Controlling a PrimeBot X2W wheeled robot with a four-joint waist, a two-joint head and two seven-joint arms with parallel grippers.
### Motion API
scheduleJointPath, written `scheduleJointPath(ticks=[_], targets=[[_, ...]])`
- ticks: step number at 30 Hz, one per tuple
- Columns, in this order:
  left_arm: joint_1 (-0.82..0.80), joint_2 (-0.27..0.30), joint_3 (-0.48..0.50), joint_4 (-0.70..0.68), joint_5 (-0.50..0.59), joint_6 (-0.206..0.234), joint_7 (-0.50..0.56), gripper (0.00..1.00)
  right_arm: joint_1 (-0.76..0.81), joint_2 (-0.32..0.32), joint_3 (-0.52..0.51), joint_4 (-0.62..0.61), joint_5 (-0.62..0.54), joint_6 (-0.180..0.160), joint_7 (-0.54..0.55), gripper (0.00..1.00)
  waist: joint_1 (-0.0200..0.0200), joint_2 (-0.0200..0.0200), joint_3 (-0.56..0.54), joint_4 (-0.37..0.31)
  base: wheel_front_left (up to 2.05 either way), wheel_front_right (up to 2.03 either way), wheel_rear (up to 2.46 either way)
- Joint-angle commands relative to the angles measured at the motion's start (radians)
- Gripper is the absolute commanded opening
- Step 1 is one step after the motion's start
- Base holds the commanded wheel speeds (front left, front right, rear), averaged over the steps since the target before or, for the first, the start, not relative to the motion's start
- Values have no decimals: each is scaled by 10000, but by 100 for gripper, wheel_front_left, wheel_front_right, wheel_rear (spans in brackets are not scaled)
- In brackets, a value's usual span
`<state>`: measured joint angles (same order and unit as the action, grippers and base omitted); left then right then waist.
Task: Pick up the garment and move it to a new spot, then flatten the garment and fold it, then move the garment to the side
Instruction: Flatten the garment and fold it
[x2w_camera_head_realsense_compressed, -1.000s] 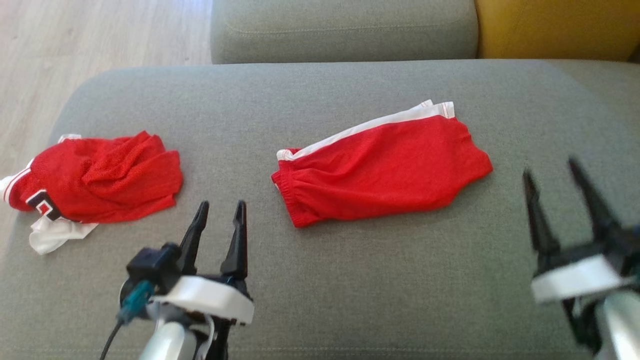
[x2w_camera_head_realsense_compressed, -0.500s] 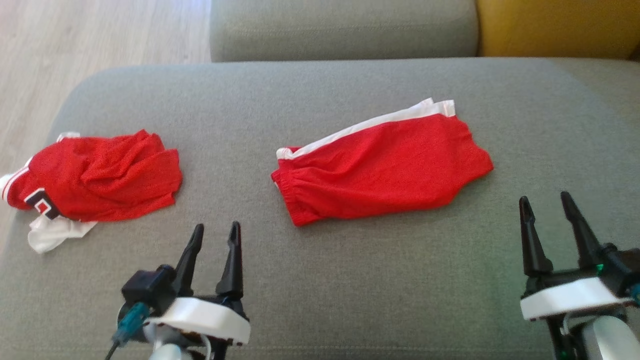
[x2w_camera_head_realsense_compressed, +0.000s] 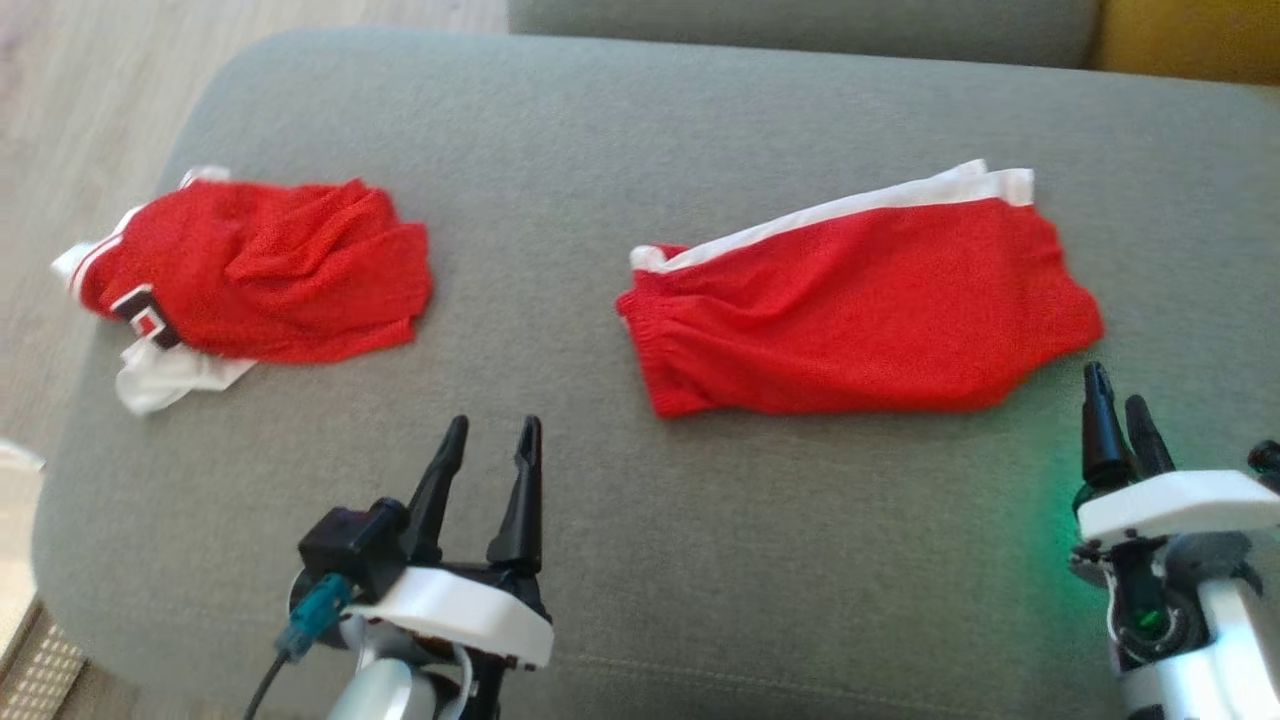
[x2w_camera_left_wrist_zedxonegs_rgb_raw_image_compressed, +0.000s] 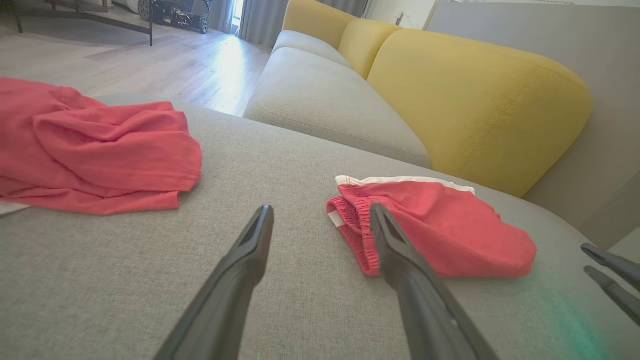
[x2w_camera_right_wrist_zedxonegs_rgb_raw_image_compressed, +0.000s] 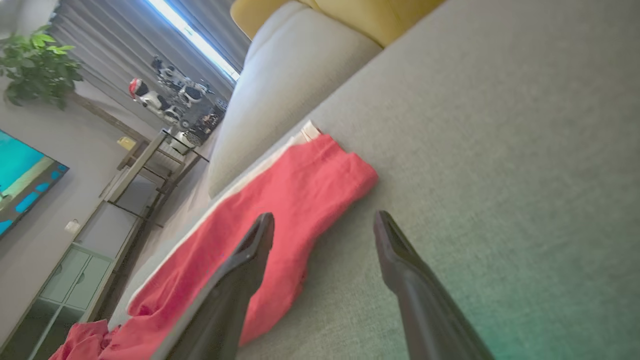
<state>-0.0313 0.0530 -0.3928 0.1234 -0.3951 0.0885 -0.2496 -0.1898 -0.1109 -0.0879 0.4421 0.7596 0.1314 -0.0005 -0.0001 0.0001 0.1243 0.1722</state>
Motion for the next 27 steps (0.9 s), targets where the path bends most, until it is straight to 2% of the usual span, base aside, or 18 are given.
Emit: scheduleJointPath(ticks=[1,12,27], targets=[[-550,-27,198,-404,-67,80,-122,100,-586,-22,50,-93,178,-7,181,100,1,-1,311,377,0,0,0],[-818,-27,-367,-267,-165,172,-122,100,-1891,-149,-787,1489,1022,-7,1632,100,1,-1,857,1243,0,0,0],[-1158,-28,-571,-590,-436,436,-122,100,-3472,-415,-1241,3636,-129,-7,2309,100,1,-1,1325,1780,0,0,0]])
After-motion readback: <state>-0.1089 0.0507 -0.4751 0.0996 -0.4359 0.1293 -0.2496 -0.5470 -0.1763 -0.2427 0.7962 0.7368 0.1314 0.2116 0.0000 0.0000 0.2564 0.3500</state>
